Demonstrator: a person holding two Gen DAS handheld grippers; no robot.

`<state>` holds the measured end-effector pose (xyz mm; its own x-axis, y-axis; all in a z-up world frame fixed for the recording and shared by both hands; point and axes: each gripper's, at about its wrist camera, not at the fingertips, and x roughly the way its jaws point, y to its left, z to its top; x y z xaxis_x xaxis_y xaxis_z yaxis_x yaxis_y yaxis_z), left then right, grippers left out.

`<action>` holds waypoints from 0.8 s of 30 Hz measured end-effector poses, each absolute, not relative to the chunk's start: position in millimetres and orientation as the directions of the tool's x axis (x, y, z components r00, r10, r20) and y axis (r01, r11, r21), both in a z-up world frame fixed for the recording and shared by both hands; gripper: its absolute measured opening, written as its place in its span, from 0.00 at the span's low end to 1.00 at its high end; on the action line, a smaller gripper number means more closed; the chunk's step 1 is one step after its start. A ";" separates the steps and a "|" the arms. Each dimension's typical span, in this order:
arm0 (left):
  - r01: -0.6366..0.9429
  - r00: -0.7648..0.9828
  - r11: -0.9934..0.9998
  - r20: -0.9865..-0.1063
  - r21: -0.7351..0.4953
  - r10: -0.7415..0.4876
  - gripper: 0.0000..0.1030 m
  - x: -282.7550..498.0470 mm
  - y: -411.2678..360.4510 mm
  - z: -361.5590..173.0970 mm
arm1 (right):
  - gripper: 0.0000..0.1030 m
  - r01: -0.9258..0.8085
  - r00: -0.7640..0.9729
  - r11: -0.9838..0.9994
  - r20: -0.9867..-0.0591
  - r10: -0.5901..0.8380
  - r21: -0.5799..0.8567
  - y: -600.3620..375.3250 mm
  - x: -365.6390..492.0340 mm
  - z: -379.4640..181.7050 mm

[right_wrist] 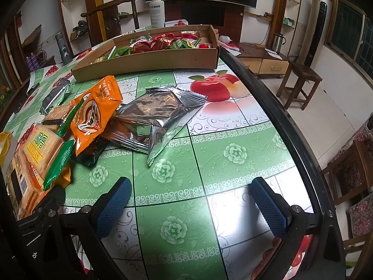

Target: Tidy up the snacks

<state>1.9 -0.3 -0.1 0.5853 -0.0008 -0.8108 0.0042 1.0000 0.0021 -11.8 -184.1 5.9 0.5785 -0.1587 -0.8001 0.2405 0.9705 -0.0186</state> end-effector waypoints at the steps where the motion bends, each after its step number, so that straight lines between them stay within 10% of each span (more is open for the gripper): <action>1: 0.005 0.585 1.000 -0.811 0.002 -0.001 1.00 1.7 -0.4 -0.1 | 1.00 0.240 0.579 0.970 -0.800 -0.159 -0.019 -184.0 -11.8 5.8; 24: 0.004 0.586 1.000 -0.811 0.001 -0.002 1.00 1.9 -0.2 0.0 | 1.00 0.277 0.575 0.961 -0.799 -0.175 -0.011 -185.0 -9.4 4.8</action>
<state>1.9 -0.2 0.0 0.5856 -0.0017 -0.8106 0.0045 1.0000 0.0011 -9.4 -185.0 4.8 0.5751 -0.1746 -0.7992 0.2765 0.9609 -0.0109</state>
